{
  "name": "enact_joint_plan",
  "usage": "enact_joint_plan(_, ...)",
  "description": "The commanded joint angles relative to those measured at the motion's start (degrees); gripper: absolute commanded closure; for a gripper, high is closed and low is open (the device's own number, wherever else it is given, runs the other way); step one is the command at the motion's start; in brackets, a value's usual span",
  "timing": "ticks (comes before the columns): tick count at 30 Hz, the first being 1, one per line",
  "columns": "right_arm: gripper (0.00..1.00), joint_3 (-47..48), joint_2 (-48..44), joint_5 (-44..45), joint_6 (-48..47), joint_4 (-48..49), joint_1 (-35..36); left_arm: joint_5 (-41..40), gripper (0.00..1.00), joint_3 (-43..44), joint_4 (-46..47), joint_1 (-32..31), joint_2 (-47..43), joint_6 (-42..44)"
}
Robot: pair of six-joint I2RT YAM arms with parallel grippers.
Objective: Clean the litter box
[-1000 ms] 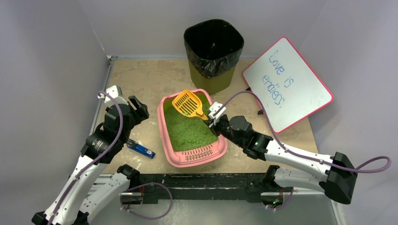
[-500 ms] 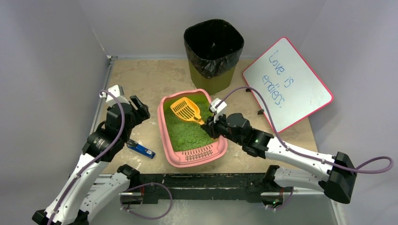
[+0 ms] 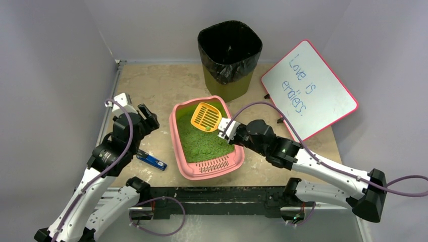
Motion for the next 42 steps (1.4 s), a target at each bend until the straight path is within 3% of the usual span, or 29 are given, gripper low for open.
enact_joint_plan(1,1.00,4.9,-1.3,5.0,-17.9,-6.4,0.4,-1.2,0.36,-1.4,1.9,0.4,-0.5,1.7)
enact_joint_plan(8,1.00,7.4,-4.1,7.5,-33.4,-8.2,0.4,-0.7,0.36,-2.9,2.6,0.4,-0.6,2.3)
enact_joint_plan(12,1.00,8.5,-5.2,7.4,-36.9,-7.3,0.4,-0.3,0.36,-3.7,3.0,0.4,-1.0,2.3)
enact_joint_plan(26,1.00,29.7,6.0,10.0,-29.4,-14.4,-1.3,-0.2,0.36,-4.4,3.5,0.4,-1.4,2.8)
enact_joint_plan(38,1.00,47.7,17.0,3.7,-26.1,-17.5,-16.9,-0.7,0.36,-4.5,3.2,0.4,-2.9,2.4)
enact_joint_plan(42,1.00,52.8,20.9,3.3,-30.2,-17.3,-21.7,-0.5,0.36,-4.6,3.2,0.4,-3.0,2.4)
